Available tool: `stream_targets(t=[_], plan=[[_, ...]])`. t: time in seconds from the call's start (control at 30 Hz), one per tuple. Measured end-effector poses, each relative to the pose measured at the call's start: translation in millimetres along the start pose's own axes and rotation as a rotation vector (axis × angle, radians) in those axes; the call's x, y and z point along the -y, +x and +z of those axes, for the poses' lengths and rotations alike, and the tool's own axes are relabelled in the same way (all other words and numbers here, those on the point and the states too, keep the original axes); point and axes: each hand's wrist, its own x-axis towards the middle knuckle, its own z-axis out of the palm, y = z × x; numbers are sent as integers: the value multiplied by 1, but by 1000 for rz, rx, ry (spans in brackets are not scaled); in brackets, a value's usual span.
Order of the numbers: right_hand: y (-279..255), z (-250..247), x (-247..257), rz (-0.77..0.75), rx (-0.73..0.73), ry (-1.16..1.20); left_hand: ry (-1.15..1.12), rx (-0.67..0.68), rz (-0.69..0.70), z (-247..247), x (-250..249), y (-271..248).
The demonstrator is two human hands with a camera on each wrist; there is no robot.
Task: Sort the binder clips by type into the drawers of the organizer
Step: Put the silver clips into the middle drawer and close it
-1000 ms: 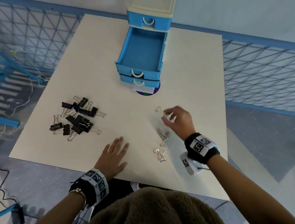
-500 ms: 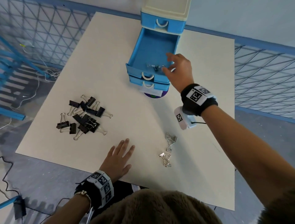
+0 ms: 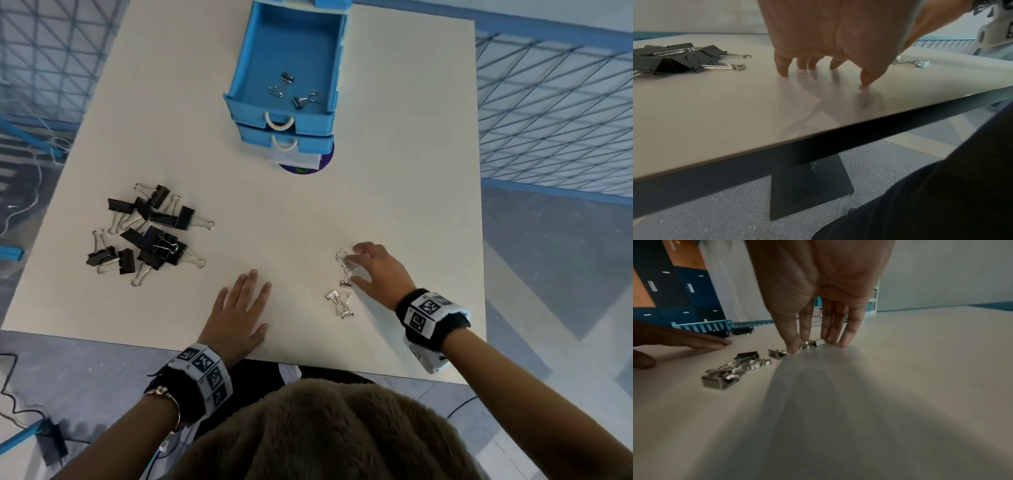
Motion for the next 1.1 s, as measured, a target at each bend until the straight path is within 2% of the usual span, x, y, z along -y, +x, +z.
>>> stream_targets(t=[0.13,0.37,0.5,0.77,1.1], plan=[[1,9,1,45,-101,52,8,2,-12,0,-2,0],[-4,8,7,85,-172,188,15,-2,-25,0,-3,0],[-15,14,16,91,-107,234,7,-3,-32,1,-3,1],[-18,23,32,220,-44,161,-15,-2,-32,2,-3,0],[2,15,25,178,-100,153,-34,2,-32,4,-2,0]])
